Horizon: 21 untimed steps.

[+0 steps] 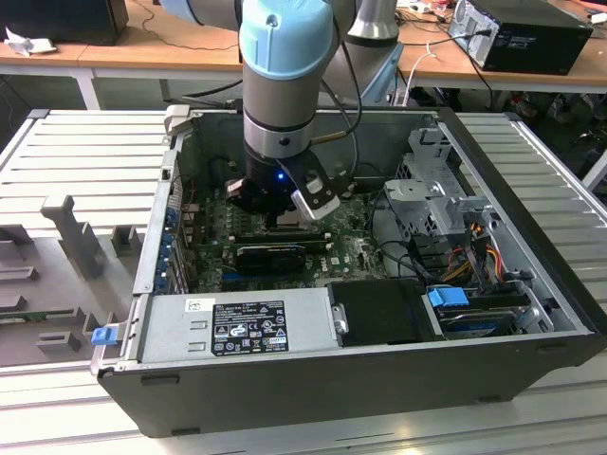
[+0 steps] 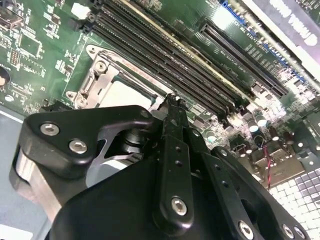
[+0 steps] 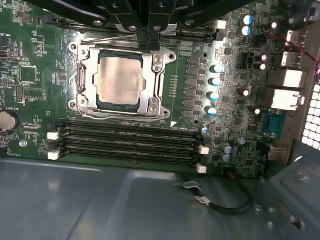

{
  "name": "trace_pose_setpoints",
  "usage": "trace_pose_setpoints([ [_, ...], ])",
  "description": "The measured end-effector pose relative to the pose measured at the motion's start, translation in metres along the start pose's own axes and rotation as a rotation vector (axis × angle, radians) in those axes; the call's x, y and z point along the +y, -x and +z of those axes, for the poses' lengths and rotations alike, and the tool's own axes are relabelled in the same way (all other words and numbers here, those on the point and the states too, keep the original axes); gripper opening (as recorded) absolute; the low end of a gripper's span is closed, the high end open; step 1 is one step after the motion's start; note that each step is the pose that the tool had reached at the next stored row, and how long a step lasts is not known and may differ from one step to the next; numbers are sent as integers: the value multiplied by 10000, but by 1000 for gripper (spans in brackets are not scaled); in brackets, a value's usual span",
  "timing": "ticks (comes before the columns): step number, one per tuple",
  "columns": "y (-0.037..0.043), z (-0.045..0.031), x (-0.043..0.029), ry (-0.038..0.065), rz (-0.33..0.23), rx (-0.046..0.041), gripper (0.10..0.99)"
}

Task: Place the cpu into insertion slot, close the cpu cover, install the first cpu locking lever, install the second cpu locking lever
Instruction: 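Install the second cpu locking lever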

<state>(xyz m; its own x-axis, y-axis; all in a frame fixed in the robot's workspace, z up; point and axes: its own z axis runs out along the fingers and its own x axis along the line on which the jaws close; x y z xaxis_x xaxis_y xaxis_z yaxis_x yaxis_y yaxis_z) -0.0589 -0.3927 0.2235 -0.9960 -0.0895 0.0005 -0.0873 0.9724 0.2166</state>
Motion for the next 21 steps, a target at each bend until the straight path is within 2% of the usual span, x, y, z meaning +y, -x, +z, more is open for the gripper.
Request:
trace_pose_setpoints([
  [3, -36, -8, -47, 243, -11, -19, 106],
  [4, -44, -13, -83, 377, -16, -31, 106],
  [5, -47, -15, -110, 460, -18, -38, 106],
  [7, -58, -16, -147, 565, -20, -48, 106],
  [10, -80, 11, -200, 686, -20, -58, 106],
  [14, -103, 48, -207, 789, -24, -67, 106],
  [17, -119, 83, -213, 906, -29, -77, 106],
  [21, -127, 140, -224, 932, -26, -80, 106],
])
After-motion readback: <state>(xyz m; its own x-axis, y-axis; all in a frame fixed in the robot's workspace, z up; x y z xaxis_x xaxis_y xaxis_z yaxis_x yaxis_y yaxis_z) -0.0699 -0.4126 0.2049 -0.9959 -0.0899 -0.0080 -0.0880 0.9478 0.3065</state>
